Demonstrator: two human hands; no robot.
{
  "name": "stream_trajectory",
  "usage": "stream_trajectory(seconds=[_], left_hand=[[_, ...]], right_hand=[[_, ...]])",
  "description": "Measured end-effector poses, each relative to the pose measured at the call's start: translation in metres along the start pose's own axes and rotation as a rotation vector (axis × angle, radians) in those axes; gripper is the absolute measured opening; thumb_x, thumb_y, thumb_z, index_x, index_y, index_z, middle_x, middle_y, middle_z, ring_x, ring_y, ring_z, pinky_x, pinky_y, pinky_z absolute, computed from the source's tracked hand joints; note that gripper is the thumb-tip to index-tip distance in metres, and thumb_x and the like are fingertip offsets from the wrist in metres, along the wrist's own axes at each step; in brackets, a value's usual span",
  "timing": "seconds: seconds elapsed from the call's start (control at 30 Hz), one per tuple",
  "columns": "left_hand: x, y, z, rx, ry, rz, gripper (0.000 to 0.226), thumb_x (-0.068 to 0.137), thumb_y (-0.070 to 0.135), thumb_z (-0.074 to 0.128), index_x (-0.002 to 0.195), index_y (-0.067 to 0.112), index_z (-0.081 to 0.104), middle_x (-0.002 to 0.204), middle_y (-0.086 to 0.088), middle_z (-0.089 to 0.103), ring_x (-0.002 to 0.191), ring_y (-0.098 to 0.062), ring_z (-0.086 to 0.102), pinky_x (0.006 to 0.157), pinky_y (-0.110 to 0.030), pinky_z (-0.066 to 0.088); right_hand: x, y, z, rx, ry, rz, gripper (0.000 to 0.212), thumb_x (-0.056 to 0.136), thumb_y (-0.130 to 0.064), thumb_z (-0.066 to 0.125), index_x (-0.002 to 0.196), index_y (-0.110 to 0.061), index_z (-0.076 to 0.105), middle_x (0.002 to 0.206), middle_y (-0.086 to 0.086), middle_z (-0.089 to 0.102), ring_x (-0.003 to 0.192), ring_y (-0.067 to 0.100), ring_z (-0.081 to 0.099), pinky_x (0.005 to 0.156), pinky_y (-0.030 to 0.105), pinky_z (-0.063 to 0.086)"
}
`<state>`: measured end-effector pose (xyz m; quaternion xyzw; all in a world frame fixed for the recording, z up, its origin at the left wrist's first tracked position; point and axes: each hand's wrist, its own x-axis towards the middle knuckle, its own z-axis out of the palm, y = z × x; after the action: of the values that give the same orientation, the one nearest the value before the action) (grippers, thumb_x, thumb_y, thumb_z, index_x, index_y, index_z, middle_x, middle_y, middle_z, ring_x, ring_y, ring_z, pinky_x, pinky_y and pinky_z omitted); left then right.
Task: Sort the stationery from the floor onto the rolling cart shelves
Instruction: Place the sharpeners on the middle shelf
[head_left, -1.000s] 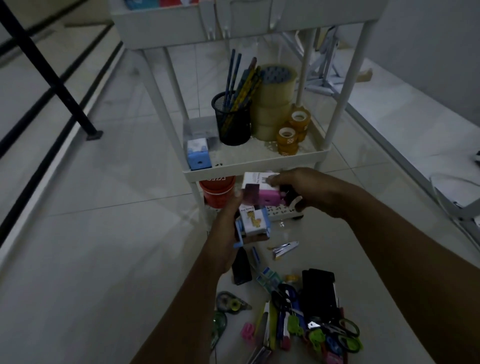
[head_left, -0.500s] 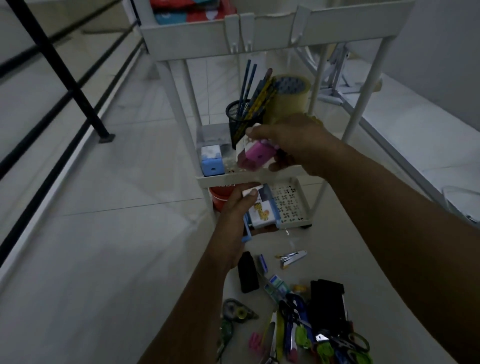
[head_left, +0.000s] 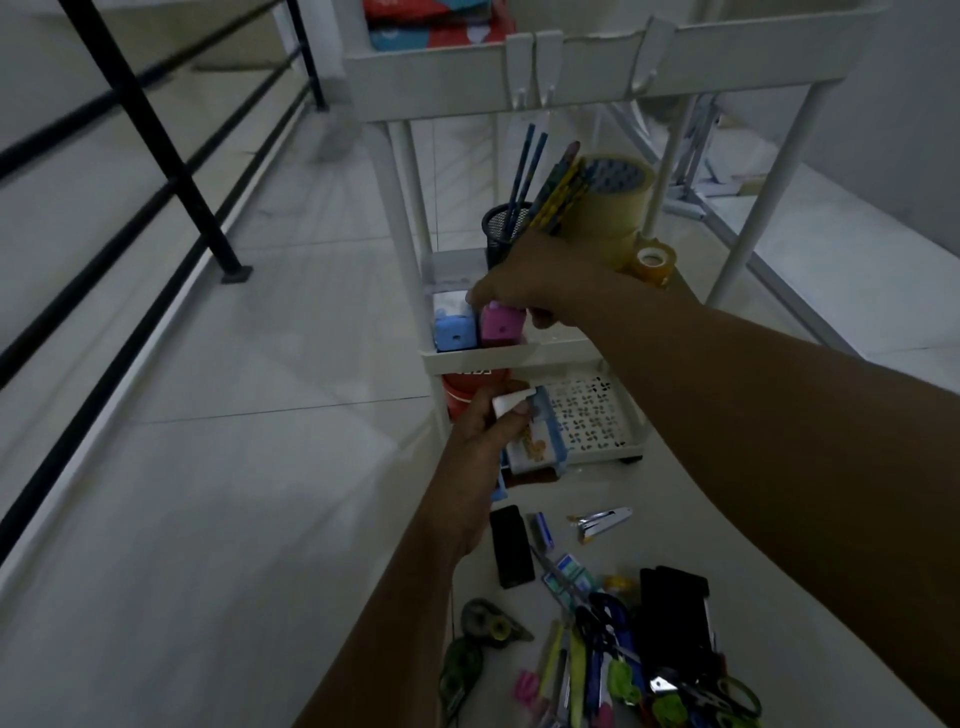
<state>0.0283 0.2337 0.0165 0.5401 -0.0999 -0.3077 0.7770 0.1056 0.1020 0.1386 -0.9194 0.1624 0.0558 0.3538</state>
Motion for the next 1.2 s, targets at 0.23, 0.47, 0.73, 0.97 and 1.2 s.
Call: stream_trajectory(seconds=[0.23, 0.47, 0.73, 0.97, 1.2], left_hand=[[0.005, 0.004, -0.002, -0.017, 0.079, 0.02, 0.03, 0.092, 0.002, 0.051, 0.116, 0.02, 0.057, 0.113, -0.011, 0.066, 0.097, -0.028, 0.067, 0.076, -0.044, 0.058], [0.021, 0.017, 0.017, 0.016, 0.191, 0.091, 0.034, 0.091, -0.002, 0.052, 0.122, 0.011, 0.055, 0.116, -0.015, 0.062, 0.096, -0.028, 0.063, 0.079, -0.04, 0.055], [0.024, 0.026, 0.042, -0.127, 0.137, 0.113, 0.046, 0.09, 0.001, 0.053, 0.135, 0.008, 0.046, 0.12, -0.016, 0.064, 0.096, -0.031, 0.065, 0.08, -0.048, 0.057], [0.024, 0.025, 0.045, -0.425, -0.091, 0.014, 0.055, 0.077, 0.032, 0.054, 0.123, 0.002, 0.055, 0.088, -0.013, 0.07, 0.067, -0.025, 0.067, 0.063, -0.037, 0.058], [0.028, 0.024, 0.051, -0.44, -0.083, 0.029, 0.035, 0.076, 0.038, 0.053, 0.086, 0.015, 0.078, 0.082, -0.007, 0.073, 0.063, -0.021, 0.069, 0.051, -0.027, 0.054]], right_hand=[[-0.002, 0.008, 0.003, 0.258, -0.081, 0.092, 0.03, 0.096, -0.038, 0.052, 0.077, -0.015, 0.05, 0.065, 0.002, 0.047, 0.047, 0.012, 0.042, 0.038, 0.016, 0.038], [-0.013, 0.025, -0.005, 0.376, -0.002, 0.113, 0.028, 0.097, -0.03, 0.049, 0.076, -0.012, 0.05, 0.068, 0.007, 0.05, 0.052, 0.015, 0.044, 0.045, 0.02, 0.038], [-0.053, 0.044, -0.051, 0.183, -0.236, 0.02, 0.032, 0.095, -0.042, 0.051, 0.113, -0.019, 0.063, 0.099, 0.001, 0.061, 0.076, 0.016, 0.05, 0.061, 0.027, 0.045], [-0.07, 0.055, -0.082, 0.138, -0.454, -0.139, 0.033, 0.094, -0.027, 0.055, 0.127, -0.029, 0.057, 0.116, 0.003, 0.063, 0.088, 0.017, 0.055, 0.069, 0.029, 0.048], [-0.068, 0.061, -0.082, 0.112, -0.468, -0.196, 0.03, 0.09, -0.031, 0.059, 0.12, -0.025, 0.061, 0.112, 0.008, 0.066, 0.084, 0.016, 0.057, 0.066, 0.028, 0.046]])
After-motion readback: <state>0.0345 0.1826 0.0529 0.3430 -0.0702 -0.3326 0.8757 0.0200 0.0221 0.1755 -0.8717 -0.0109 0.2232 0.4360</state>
